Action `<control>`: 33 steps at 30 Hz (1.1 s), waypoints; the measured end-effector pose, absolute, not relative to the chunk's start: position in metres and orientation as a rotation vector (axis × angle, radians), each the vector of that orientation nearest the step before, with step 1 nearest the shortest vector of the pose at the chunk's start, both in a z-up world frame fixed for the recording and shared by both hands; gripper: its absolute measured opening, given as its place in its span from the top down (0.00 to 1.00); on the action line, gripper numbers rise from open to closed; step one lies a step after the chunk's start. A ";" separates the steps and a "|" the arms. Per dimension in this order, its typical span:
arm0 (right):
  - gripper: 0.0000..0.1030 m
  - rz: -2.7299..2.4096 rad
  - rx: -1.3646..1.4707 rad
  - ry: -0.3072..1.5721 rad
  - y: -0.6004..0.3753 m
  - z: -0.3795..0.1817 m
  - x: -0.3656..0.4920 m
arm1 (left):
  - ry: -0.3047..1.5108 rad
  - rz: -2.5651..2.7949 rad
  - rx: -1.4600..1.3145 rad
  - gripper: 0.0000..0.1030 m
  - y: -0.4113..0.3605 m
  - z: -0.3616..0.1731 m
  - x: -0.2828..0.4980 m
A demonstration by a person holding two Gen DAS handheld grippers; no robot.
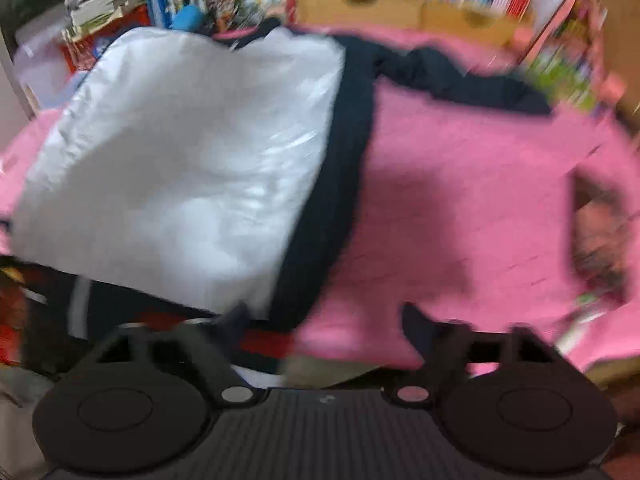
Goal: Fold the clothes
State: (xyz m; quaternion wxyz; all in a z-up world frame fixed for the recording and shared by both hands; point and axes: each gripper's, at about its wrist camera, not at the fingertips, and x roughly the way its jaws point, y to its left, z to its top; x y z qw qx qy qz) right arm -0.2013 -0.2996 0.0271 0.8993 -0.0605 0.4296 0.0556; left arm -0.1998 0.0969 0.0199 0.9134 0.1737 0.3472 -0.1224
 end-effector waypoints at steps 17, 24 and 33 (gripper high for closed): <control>0.05 0.626 -0.537 0.517 -0.176 0.003 -0.164 | 0.735 -0.587 0.303 0.00 0.006 -0.029 -0.150; 0.01 0.552 -0.221 0.691 -0.261 -0.013 -0.159 | 0.740 -0.556 0.218 0.00 0.047 -0.027 -0.154; 0.01 0.460 -0.230 0.662 -0.285 0.017 -0.198 | 0.730 -0.508 0.158 0.00 0.071 0.009 -0.152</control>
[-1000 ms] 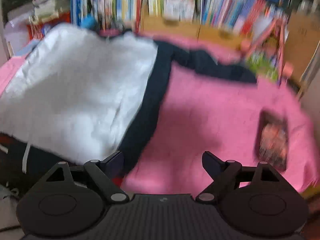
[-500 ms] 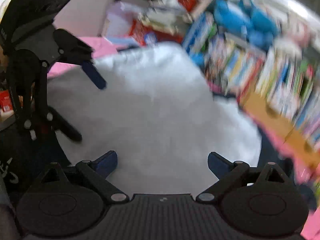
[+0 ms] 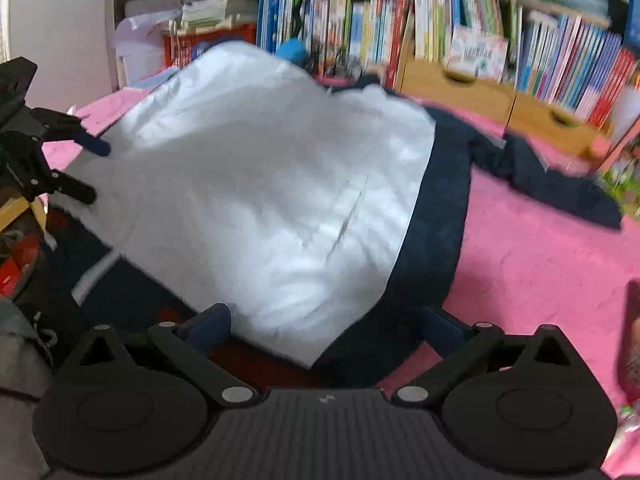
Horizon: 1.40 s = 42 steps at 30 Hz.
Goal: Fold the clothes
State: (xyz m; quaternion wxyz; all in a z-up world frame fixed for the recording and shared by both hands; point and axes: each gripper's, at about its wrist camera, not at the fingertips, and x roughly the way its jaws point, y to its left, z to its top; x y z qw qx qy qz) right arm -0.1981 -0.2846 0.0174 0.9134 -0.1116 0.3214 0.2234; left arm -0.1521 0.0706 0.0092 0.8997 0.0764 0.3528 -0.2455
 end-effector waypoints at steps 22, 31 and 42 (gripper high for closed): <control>0.00 0.349 -0.061 0.708 -0.141 -0.008 -0.008 | 0.631 -0.126 -0.221 0.00 0.139 0.021 -0.036; 0.00 0.317 -0.034 0.704 -0.144 -0.025 -0.009 | 0.693 -0.018 -0.417 0.00 0.158 -0.013 0.029; 0.00 0.312 0.032 0.691 -0.154 -0.024 -0.007 | 0.681 -0.693 0.015 0.04 0.045 0.008 -0.013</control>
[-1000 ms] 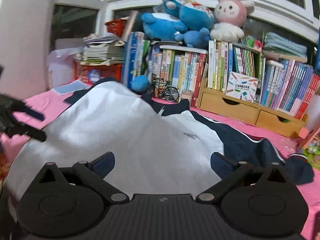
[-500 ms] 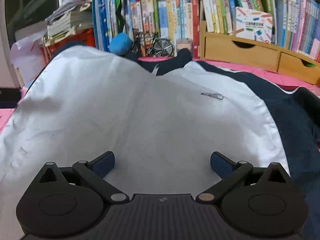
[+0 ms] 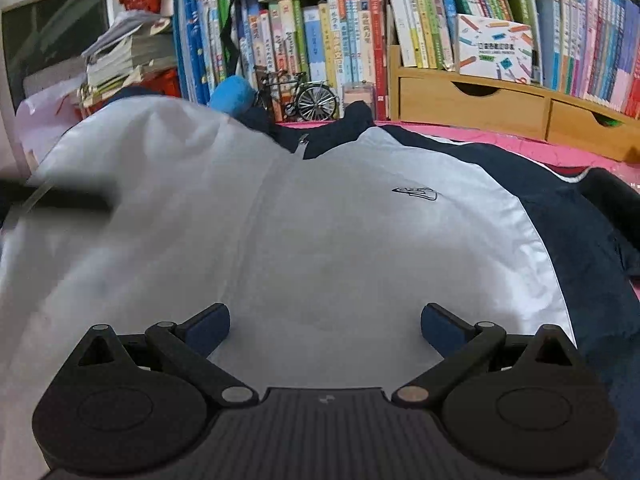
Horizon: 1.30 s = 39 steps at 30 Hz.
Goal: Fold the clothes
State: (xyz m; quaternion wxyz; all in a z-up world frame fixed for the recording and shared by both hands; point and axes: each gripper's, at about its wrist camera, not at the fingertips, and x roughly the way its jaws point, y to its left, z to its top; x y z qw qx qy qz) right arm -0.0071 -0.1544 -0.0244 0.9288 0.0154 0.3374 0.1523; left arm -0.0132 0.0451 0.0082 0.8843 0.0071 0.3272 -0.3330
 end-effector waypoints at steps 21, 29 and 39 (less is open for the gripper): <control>0.00 0.306 0.065 0.685 -0.161 -0.025 -0.005 | 0.755 0.150 -0.618 0.00 0.226 -0.037 0.098; 0.00 0.306 0.109 0.678 -0.167 -0.025 -0.004 | 0.624 0.142 -0.722 0.98 0.238 -0.019 0.108; 0.00 0.302 0.106 0.680 -0.167 -0.025 -0.004 | 0.251 0.099 -0.678 0.77 0.311 0.068 0.026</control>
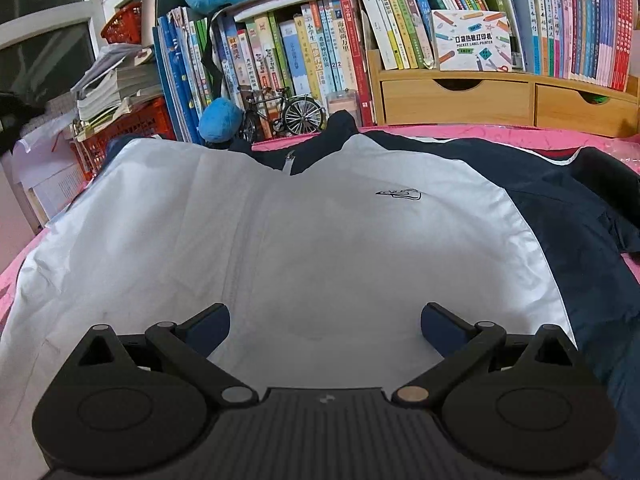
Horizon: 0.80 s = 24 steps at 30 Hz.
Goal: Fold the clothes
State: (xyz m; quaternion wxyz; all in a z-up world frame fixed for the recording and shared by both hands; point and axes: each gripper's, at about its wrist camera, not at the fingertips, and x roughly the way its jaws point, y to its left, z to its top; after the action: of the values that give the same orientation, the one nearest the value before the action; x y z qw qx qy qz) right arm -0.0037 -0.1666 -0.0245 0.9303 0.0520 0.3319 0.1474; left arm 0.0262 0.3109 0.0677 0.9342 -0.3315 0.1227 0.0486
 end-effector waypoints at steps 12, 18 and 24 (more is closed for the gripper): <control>0.00 0.298 0.095 0.682 -0.165 -0.025 -0.003 | 0.675 0.076 -0.648 0.49 0.234 -0.036 0.127; 0.00 0.303 0.120 0.679 -0.169 -0.025 -0.003 | 0.555 0.065 -0.727 0.99 0.230 -0.023 0.123; 0.00 0.309 0.135 0.678 -0.171 -0.025 -0.002 | 0.149 0.000 -0.796 0.98 0.268 0.048 0.045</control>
State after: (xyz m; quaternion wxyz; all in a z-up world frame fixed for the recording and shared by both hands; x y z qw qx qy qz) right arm -0.0021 -0.1706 -0.0248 0.9292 0.0661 0.3309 0.1506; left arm 0.0453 0.2679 0.0485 0.9191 -0.3874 0.0723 0.0000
